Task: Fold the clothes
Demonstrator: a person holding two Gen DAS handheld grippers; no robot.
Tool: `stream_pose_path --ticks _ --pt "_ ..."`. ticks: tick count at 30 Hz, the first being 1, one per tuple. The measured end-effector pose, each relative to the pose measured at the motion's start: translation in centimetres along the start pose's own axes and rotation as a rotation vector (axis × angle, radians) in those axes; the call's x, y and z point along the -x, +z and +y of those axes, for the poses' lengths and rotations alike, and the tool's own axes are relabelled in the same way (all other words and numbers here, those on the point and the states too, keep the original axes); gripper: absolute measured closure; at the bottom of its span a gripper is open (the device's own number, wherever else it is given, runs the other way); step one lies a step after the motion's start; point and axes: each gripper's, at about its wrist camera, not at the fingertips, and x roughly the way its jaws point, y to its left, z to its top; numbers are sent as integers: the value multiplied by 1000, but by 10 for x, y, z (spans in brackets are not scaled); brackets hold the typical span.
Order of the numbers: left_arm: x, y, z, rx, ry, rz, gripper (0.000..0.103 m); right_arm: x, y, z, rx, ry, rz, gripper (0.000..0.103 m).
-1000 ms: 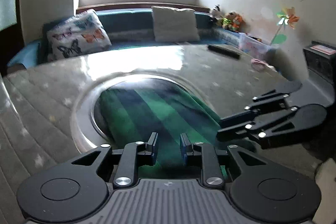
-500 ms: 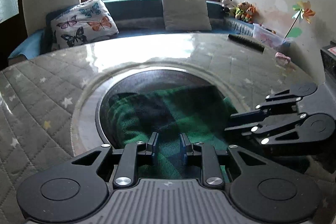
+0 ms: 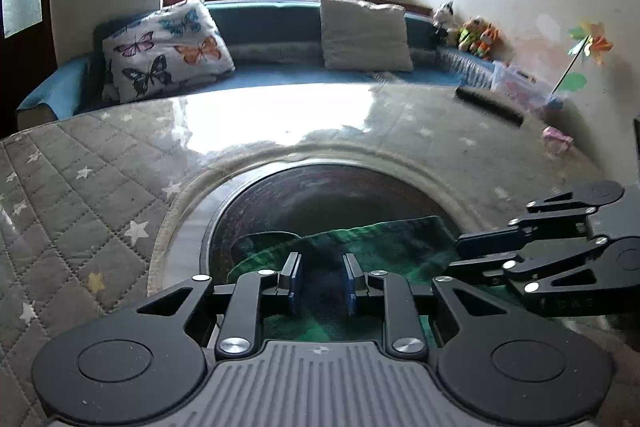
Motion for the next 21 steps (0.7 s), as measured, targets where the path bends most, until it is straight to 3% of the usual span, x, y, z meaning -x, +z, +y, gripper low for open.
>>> stream_pose_path --ticks 4,11,21 --pt "-15 -6 5 -2 12 34 77 -9 -4 -3 -1 -3 15 78" --pt "3 -2 2 10 11 1 76 12 0 5 22 0 -8 77" --pt "27 -2 -25 -77 -55 -20 75 60 -15 96 265 210 -58 66"
